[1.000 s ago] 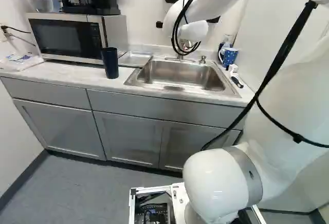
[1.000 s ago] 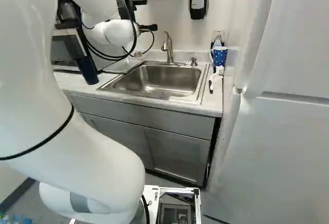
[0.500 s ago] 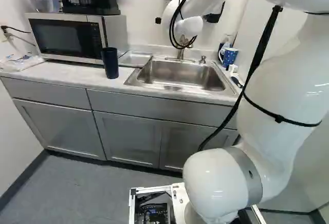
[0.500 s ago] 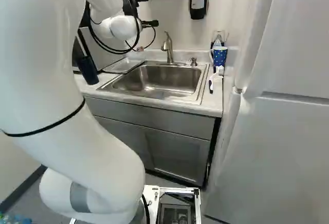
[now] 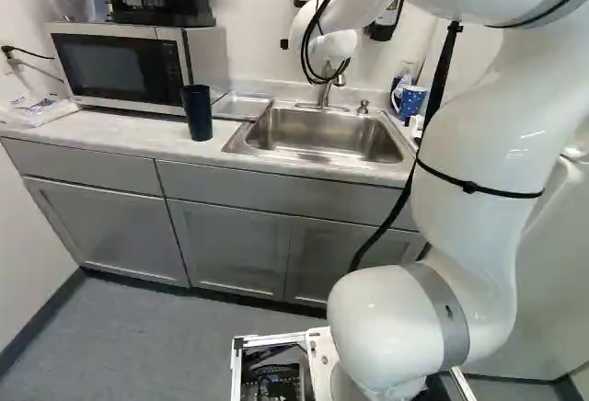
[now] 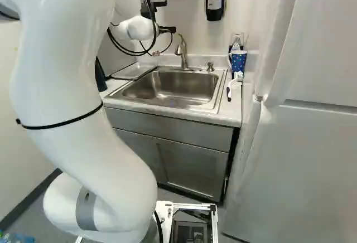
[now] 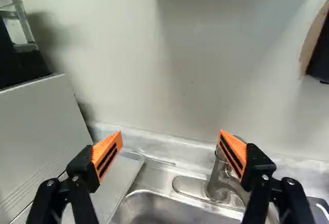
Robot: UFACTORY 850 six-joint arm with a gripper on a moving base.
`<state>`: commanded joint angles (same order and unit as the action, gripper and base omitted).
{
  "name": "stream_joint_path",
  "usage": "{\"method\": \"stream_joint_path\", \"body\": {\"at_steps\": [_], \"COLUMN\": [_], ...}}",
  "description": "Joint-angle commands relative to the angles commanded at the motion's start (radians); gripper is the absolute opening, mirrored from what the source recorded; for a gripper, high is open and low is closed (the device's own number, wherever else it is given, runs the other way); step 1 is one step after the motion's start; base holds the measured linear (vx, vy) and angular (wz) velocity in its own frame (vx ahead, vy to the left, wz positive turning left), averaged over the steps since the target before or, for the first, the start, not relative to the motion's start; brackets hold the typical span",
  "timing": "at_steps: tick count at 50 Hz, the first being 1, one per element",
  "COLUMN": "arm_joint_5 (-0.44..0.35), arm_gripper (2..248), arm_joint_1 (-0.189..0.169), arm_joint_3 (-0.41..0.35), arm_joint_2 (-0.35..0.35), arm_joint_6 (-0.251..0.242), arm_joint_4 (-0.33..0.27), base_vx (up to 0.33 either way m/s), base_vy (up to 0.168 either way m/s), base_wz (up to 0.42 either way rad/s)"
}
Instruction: Rinse the cup and place it in the tray
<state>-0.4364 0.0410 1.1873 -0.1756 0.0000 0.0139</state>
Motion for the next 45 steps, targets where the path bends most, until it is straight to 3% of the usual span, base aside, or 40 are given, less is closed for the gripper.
{"method": "stream_joint_path", "body": {"at_steps": [27,45], "arm_joint_5": [0.155,0.163], "arm_gripper": [247,247], "arm_joint_1": [-0.015,-0.037], "arm_joint_3": [0.051,0.095], "arm_joint_2": [-0.046,-0.085], "arm_joint_6": [0.0,0.0], "arm_joint_4": [0.01,0.02], "base_vx": [0.0,0.0], "base_vy": [0.0,0.0], "base_wz": [0.0,0.0]}}
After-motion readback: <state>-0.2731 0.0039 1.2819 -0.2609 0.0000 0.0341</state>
